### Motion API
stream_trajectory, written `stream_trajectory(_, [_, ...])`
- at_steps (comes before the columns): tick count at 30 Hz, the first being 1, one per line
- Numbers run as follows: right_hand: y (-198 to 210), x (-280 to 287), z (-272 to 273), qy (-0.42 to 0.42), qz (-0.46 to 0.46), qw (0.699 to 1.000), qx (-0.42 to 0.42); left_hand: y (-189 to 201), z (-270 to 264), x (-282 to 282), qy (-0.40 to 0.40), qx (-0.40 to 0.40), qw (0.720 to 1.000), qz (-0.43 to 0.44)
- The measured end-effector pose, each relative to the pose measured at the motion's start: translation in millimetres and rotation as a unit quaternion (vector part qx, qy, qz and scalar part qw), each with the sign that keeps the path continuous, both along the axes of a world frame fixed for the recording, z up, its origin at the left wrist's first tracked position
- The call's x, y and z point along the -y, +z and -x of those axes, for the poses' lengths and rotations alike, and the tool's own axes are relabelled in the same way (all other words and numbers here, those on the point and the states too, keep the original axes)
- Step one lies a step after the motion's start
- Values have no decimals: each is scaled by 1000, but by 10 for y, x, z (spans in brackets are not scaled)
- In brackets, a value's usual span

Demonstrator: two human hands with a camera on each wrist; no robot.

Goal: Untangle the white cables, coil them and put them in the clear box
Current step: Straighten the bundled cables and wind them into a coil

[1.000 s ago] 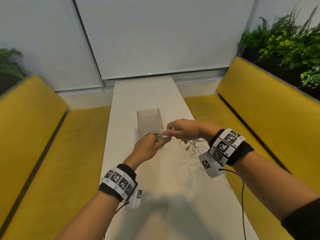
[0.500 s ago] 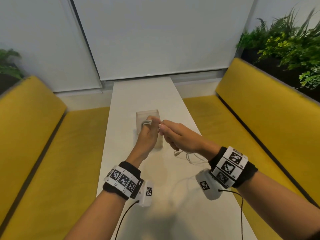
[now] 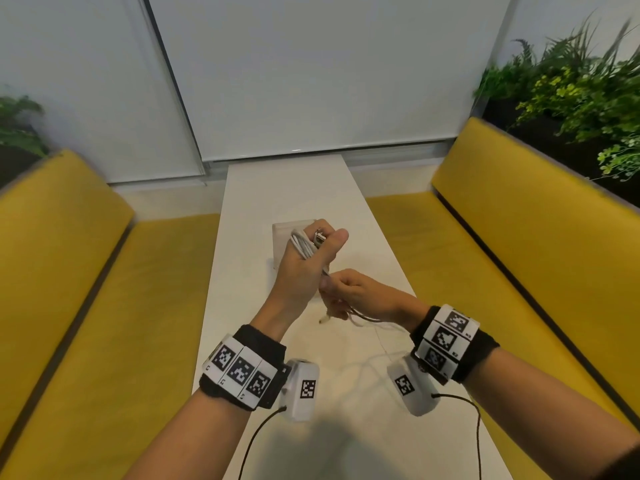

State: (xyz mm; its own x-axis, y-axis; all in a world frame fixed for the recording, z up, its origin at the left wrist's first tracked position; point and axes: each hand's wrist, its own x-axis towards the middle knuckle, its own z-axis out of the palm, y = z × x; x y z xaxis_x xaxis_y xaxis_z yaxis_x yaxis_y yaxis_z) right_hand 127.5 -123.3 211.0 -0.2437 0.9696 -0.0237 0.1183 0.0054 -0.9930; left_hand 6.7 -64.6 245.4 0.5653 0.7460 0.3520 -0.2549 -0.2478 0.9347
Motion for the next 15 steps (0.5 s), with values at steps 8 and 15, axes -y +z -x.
stream_trajectory(8, [-22,-67,-34,72,75,991,-81,105,-42,151,-122,49,990,42])
stream_trajectory(15, [210,-224,-276,59,102,970,210,68,21,137,-274,19,958,78])
